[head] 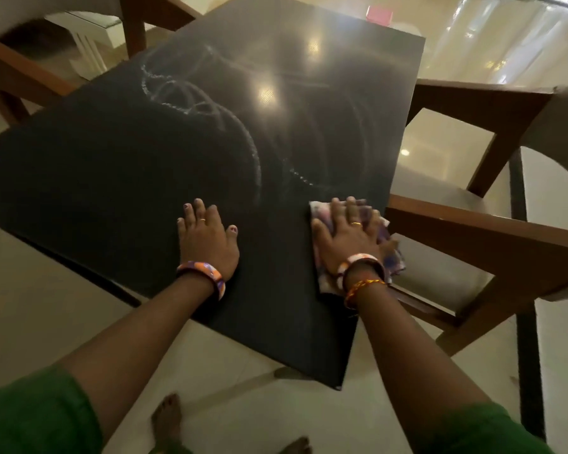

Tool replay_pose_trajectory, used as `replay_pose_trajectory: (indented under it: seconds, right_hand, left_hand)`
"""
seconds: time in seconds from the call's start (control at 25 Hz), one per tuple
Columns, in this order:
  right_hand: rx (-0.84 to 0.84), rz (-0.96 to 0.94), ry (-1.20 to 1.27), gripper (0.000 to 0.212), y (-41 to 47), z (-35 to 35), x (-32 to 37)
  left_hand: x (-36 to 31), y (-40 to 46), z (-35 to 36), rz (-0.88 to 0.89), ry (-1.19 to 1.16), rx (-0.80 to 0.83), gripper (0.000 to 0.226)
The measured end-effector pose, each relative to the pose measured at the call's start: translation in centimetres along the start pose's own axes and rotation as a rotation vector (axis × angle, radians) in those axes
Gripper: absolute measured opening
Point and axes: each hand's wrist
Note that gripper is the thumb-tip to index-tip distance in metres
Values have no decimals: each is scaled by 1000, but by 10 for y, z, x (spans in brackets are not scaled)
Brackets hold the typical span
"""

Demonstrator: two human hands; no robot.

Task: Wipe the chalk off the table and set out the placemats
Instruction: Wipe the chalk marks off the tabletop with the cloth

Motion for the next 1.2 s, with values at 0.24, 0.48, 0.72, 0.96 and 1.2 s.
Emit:
replay_pose_trajectory:
  seconds: [0.24, 0.48, 0.72, 0.96, 1.2]
  right_hand:
    - [-65, -119, 22, 64, -56, 29, -24]
    - [-19, -57, 251, 57, 65, -11, -39]
    - [-52, -145, 163, 59, -25, 12, -31]
    - [-40, -107, 189, 58, 57, -6, -39]
    - [-70, -128, -12, 61, -10, 7, -20]
  left_hand:
    - [-5, 3, 11, -45, 68, -94, 55]
    - [-4, 5, 13, -62, 61, -130, 52]
    - [-4, 5, 17, -62, 80, -135, 52]
    - [-6, 3, 15, -66, 97, -130, 51]
    - [-6, 2, 15, -63, 89, -133, 51]
Point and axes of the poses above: each hand's wrist, its own y-axis towards the middle knuckle, its own z-axis out of the palm, x = y × z, and after that the axes turned 8 degrees about -y, right-handed
